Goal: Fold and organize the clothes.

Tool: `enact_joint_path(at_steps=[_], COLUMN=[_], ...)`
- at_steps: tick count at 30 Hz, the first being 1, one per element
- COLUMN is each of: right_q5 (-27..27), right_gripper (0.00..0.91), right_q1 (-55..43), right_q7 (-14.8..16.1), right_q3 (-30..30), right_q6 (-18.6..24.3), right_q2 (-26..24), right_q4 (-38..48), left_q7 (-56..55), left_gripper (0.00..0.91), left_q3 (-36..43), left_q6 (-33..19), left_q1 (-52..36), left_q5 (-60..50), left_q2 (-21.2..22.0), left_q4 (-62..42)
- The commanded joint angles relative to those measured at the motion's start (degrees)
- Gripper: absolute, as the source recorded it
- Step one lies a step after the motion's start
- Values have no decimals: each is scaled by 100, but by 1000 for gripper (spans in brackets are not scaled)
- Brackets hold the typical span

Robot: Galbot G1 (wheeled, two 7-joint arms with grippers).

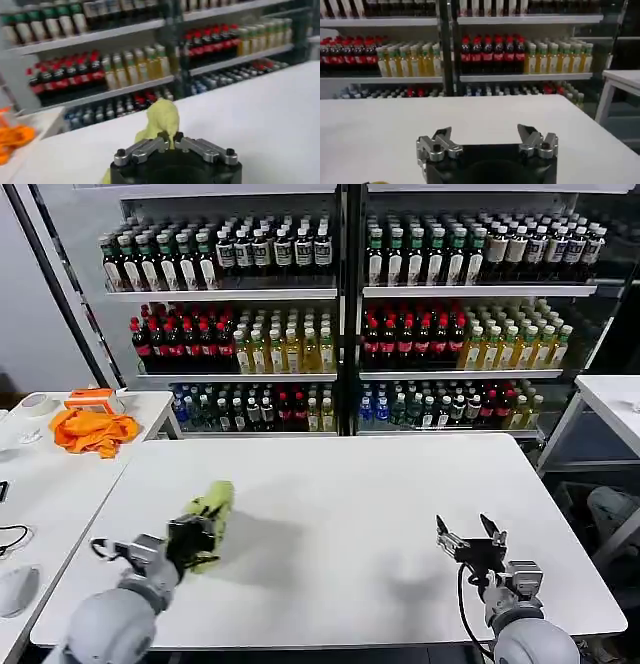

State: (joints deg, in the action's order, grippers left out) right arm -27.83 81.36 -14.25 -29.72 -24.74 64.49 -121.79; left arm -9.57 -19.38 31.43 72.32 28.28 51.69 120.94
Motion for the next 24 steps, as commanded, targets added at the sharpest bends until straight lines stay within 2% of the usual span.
enact_joint_path(at_steps=[1, 3, 4, 5, 7, 14, 20, 24], right_q5=[9, -2, -8, -14, -30, -23, -146, -675], right_gripper=[907, 907, 907, 907, 907, 907, 907, 907], right_q1=[17, 3, -16, -27, -71, -304, -626, -1024], right_q7=[16, 27, 36, 40, 43, 46, 44, -111], right_q3=[-83, -115, -121, -125, -105, 228, 869, 1433], right_q6=[1, 0, 0, -3, -13, -23, 15, 27], right_q2=[-2, -43, -63, -83, -110, -79, -20, 167], right_q4=[-39, -28, -22, -23, -14, 66, 144, 368], left_q7=[-394, -587, -626, -667, -820, -1055, -1033, -1045], left_gripper=[20, 40, 333, 907, 907, 907, 907, 907], left_q3=[2019, 2238, 2295, 2369, 2473, 2365, 1594, 808], left_q6=[110, 92, 67, -17, -294, -885, -1113, -1231], left_q1=[-1202, -1652, -1781, -1882, -2072, -2011, -1293, -680], left_q5=[-673, -358, -194, -138, 71, 325, 804, 805], left_q2=[990, 1426, 1617, 1731, 2080, 2455, 2028, 1536], left_q4=[-878, -1096, -1178, -1294, -1493, -1780, -807, -236])
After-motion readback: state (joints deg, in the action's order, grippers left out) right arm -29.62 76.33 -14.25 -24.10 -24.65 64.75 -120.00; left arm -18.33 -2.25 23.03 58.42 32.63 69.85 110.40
